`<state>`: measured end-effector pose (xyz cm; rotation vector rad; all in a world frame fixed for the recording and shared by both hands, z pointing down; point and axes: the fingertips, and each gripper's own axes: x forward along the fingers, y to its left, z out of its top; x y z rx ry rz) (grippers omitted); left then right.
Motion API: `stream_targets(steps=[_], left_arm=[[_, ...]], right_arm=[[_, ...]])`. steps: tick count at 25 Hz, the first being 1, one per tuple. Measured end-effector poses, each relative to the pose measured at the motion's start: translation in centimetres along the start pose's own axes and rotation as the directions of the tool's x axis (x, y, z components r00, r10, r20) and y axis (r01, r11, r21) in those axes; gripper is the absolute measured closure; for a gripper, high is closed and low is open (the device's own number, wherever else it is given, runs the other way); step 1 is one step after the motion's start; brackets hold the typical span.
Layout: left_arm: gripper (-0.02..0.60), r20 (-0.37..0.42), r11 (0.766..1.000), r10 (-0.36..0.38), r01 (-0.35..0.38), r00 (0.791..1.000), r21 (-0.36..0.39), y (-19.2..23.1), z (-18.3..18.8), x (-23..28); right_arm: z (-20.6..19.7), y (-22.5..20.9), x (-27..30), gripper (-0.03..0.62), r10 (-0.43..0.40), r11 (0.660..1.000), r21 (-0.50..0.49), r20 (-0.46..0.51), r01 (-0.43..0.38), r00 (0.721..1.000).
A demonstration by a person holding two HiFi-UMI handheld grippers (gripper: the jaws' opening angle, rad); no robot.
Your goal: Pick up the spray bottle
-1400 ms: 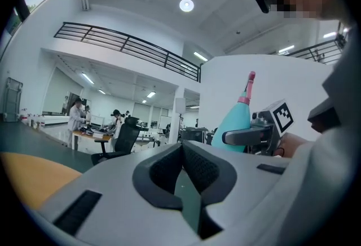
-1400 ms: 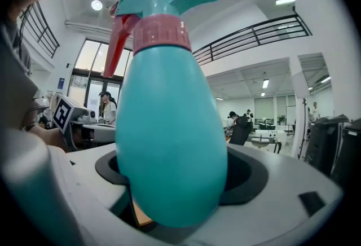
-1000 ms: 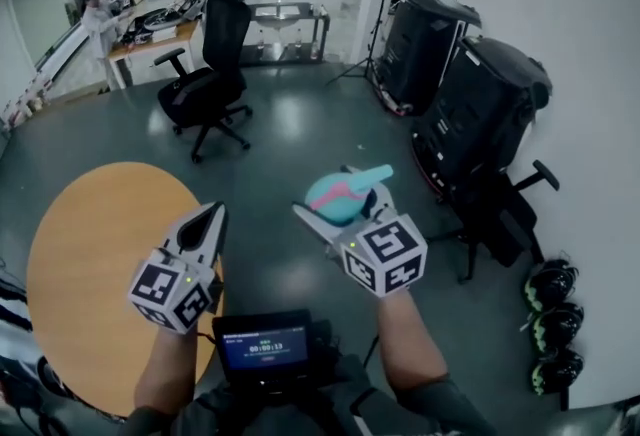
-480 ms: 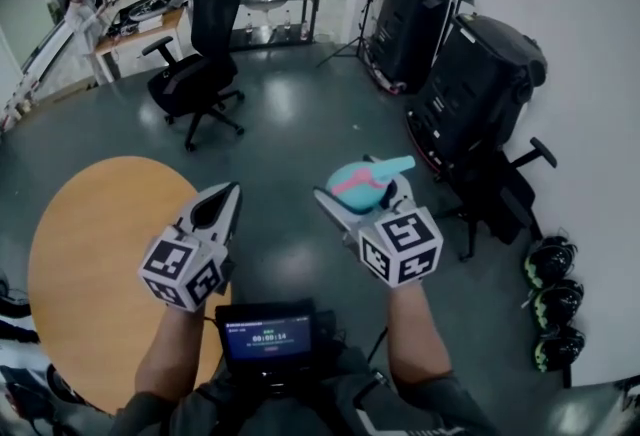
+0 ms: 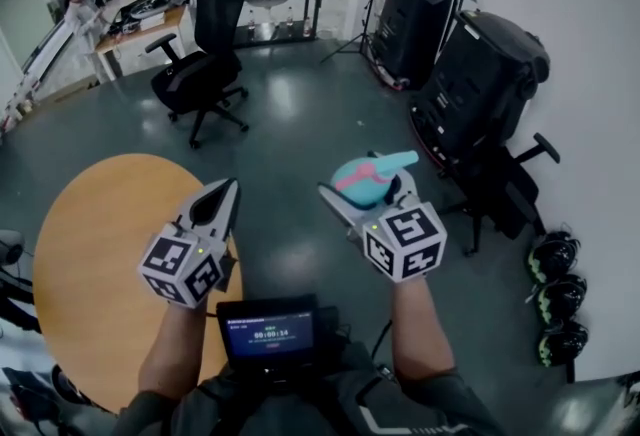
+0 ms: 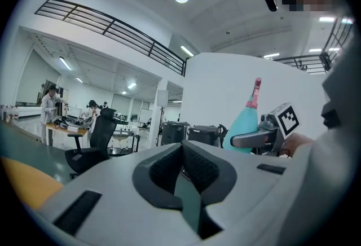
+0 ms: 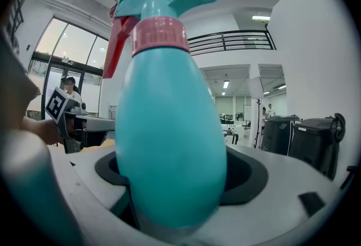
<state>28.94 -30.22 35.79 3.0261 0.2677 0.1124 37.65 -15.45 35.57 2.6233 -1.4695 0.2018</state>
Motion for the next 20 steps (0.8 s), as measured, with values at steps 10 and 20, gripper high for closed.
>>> stream_targets(steps=[10,20], left_arm=[[0.586,-0.015,1.000,-0.011,0.011,1.000,0.002,0.72,-0.11,-0.21],[0.586,-0.023,0.999,-0.036,0.036,0.999,0.011,0.51,-0.65,0.27]], right_arm=[[0.50,0.13,0.22,0.155,-0.026,1.000,-0.013,0.004,0.026,1.000],[0.52,-0.23,-0.04,0.155,-0.051,0.998,-0.021,0.007,0.051,0.999]])
